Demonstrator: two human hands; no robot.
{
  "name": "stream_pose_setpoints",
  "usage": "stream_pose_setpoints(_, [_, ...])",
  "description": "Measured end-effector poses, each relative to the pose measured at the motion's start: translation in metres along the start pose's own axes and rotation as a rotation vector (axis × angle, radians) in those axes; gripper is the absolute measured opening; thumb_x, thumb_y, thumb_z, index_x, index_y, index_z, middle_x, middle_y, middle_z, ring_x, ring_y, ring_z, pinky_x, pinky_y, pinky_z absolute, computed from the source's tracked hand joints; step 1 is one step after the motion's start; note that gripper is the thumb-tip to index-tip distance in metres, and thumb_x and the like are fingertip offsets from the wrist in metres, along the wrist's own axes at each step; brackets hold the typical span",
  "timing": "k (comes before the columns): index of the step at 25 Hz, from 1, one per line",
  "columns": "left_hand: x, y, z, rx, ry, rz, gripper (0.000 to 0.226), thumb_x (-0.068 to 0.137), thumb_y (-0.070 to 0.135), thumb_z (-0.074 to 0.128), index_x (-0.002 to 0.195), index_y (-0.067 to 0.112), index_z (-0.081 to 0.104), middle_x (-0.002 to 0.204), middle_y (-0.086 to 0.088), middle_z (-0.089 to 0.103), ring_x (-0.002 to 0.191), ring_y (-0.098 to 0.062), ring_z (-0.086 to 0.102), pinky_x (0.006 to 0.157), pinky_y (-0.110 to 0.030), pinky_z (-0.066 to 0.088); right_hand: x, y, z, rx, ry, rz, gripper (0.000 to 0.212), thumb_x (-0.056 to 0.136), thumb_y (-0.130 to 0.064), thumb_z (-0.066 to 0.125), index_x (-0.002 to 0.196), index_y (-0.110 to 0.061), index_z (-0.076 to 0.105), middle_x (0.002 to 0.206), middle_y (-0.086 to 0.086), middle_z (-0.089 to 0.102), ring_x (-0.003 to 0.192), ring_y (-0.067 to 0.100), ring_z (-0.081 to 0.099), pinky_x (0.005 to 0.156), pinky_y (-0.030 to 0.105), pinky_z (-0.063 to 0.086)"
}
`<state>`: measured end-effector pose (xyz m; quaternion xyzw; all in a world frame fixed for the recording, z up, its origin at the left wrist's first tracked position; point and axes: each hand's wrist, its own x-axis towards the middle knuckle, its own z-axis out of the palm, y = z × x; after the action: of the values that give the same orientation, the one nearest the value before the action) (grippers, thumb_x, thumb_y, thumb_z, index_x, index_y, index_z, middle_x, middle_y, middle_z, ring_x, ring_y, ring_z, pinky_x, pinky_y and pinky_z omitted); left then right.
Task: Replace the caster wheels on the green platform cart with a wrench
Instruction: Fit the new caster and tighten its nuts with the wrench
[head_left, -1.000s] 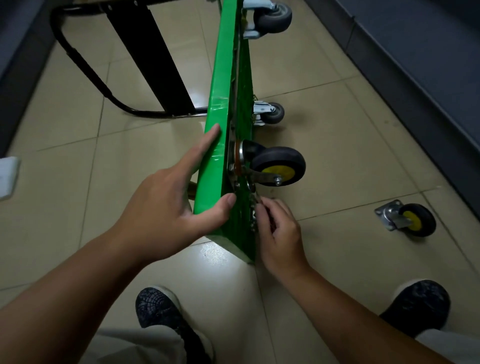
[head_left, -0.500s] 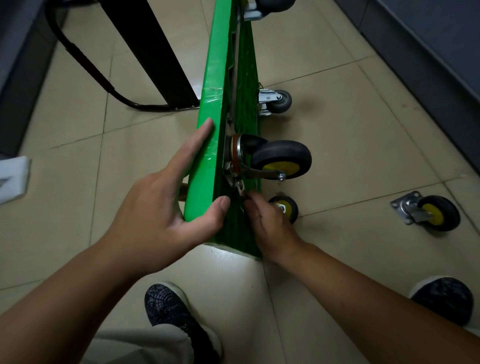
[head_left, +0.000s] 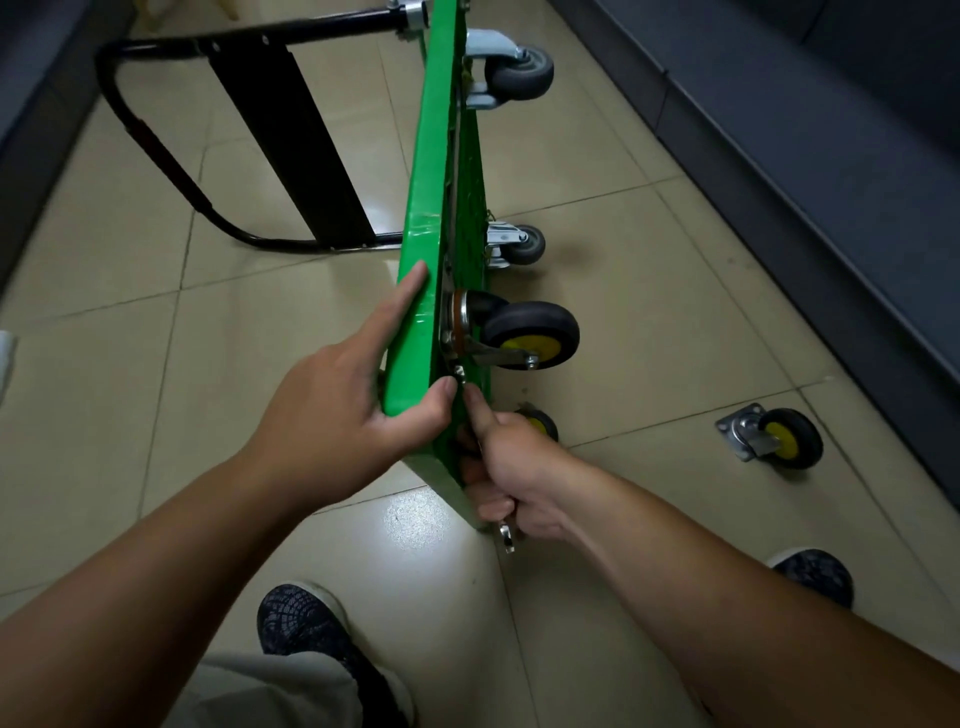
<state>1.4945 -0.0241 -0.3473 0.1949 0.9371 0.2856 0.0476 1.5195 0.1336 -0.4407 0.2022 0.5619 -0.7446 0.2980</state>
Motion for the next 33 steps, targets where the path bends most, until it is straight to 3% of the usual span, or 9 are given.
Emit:
stream_pose_setpoints(4, [0.001,-0.002,-0.002,-0.043,-0.052,0.023,0.086,0.077,0.074,0.046,0.151,0.063,0.004,0.110,-0.005,0.070,0.083,-0.027,0.071,0.063,-0.046,0.060,0.007,0.036,-0.010,-0.394,0.170,-0.348,0.071,0.093,-0.075,0.028,0.093,-0.016,0.067,0.077,0.005,0.067,0.070,0.020,0.064,0.058,0.030,0.044])
stream_pose_setpoints(6, [0.001,-0.003,-0.003,-0.059,-0.061,0.031,0.086,0.078,0.073,0.048,0.151,0.063,0.005,0.117,-0.006,0.069,0.086,-0.029,0.072,0.063,-0.046,0.061,0.010,0.053,-0.027,-0.521,0.254,-0.475,0.058,0.094,-0.067,0.030,0.089,-0.019,0.064,0.076,-0.002,0.065,0.072,0.005,0.062,0.060,0.023,0.044])
stream_pose_setpoints(9, [0.004,-0.007,-0.001,-0.076,-0.064,0.056,0.087,0.079,0.072,0.050,0.153,0.060,0.007,0.123,-0.004,0.068,0.087,-0.029,0.072,0.064,-0.046,0.062,0.022,0.052,-0.048,-0.634,0.288,-0.590,0.032,0.103,-0.044,0.036,0.081,-0.027,0.050,0.065,-0.007,0.051,0.063,0.002,0.054,0.052,0.016,0.037])
stream_pose_setpoints(14, [0.003,-0.005,0.000,-0.073,-0.047,0.081,0.087,0.081,0.069,0.052,0.155,0.056,0.009,0.124,0.039,0.044,0.093,-0.019,0.071,0.071,-0.032,0.063,0.060,0.038,-0.067,-0.809,0.273,-0.767,0.041,0.103,-0.054,0.030,0.092,-0.022,0.053,0.069,-0.010,0.051,0.061,0.013,0.051,0.057,0.036,0.041])
stream_pose_setpoints(19, [0.004,-0.007,0.002,-0.115,-0.025,0.109,0.086,0.083,0.062,0.055,0.157,0.050,0.013,0.135,0.039,0.042,0.104,-0.014,0.069,0.092,-0.022,0.056,0.086,0.029,-0.072,-0.834,0.098,-0.802,0.031,0.101,-0.049,0.026,0.107,-0.028,0.049,0.082,-0.002,0.057,0.071,0.022,0.057,0.067,0.043,0.050])
stream_pose_setpoints(23, [0.004,-0.007,0.001,-0.140,-0.028,0.110,0.085,0.085,0.060,0.056,0.158,0.047,0.015,0.135,0.035,0.045,0.104,-0.013,0.070,0.090,-0.035,0.060,0.093,0.021,-0.068,-0.844,0.021,-0.870,0.029,0.102,-0.042,0.029,0.110,-0.025,0.051,0.093,0.004,0.059,0.081,0.024,0.059,0.073,0.045,0.052])
stream_pose_setpoints(28, [0.003,-0.007,0.001,-0.110,-0.019,0.099,0.084,0.085,0.061,0.054,0.158,0.048,0.013,0.133,0.034,0.045,0.100,-0.018,0.071,0.086,-0.035,0.061,0.094,0.017,-0.068,-0.857,-0.005,-0.787,0.039,0.105,-0.038,0.031,0.125,-0.013,0.054,0.110,0.016,0.064,0.099,0.032,0.062,0.087,0.041,0.050])
stream_pose_setpoints(31, [0.002,-0.006,0.001,-0.081,0.000,0.101,0.083,0.086,0.060,0.052,0.158,0.049,0.013,0.131,0.037,0.043,0.098,-0.021,0.071,0.086,-0.038,0.061,0.082,0.013,-0.065,-0.896,-0.028,-0.728,0.037,0.107,-0.026,0.036,0.131,-0.004,0.054,0.106,0.013,0.064,0.092,0.021,0.057,0.073,0.016,0.039])
stream_pose_setpoints(33, [0.002,-0.006,0.001,-0.069,0.004,0.104,0.082,0.086,0.060,0.052,0.158,0.048,0.013,0.130,0.033,0.047,0.096,-0.022,0.071,0.082,-0.041,0.062,0.075,0.018,-0.058,-0.835,-0.026,-0.724,0.036,0.107,-0.033,0.034,0.118,-0.009,0.058,0.098,0.014,0.066,0.083,0.023,0.060,0.071,0.029,0.045])
